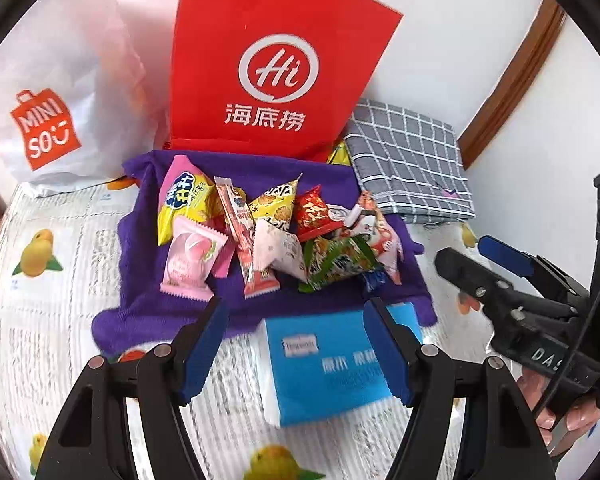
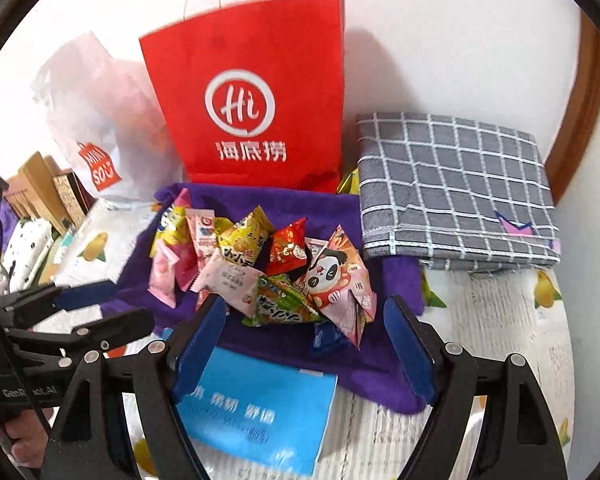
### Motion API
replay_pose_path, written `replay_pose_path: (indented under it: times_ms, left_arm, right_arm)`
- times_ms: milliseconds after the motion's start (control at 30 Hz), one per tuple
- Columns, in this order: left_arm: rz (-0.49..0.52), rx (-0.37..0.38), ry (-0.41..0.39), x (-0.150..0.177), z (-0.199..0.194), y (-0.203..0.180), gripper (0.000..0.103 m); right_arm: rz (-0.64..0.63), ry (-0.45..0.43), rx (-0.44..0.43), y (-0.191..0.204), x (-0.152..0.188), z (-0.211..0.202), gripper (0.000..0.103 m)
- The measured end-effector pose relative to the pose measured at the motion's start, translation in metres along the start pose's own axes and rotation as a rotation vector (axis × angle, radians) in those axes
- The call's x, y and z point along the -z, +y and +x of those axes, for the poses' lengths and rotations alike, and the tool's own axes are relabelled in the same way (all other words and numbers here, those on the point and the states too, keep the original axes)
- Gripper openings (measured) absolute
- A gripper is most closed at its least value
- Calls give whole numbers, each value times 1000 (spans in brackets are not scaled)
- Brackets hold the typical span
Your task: Organize snacks
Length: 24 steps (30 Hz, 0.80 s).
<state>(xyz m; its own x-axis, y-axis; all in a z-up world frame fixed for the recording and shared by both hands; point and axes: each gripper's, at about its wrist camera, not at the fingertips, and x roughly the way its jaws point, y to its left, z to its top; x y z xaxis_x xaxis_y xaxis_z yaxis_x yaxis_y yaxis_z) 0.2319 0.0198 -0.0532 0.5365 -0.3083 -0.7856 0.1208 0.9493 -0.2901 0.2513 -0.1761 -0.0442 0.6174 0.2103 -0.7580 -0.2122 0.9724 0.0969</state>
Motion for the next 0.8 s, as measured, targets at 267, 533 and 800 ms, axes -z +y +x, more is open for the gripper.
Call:
replay_pose_path:
  times_ms: [267, 533, 800]
  left_arm:
    - [36, -23, -76, 34, -53, -19, 70]
    - [78, -72, -157, 81, -99, -39, 84]
    - [102, -154, -246, 125, -139, -53, 93]
  right_arm:
    - [-9, -67, 45, 17, 32, -67, 81]
    - [19, -94, 108, 26, 81, -121, 94]
    - [50, -104, 123, 29, 127, -159, 99]
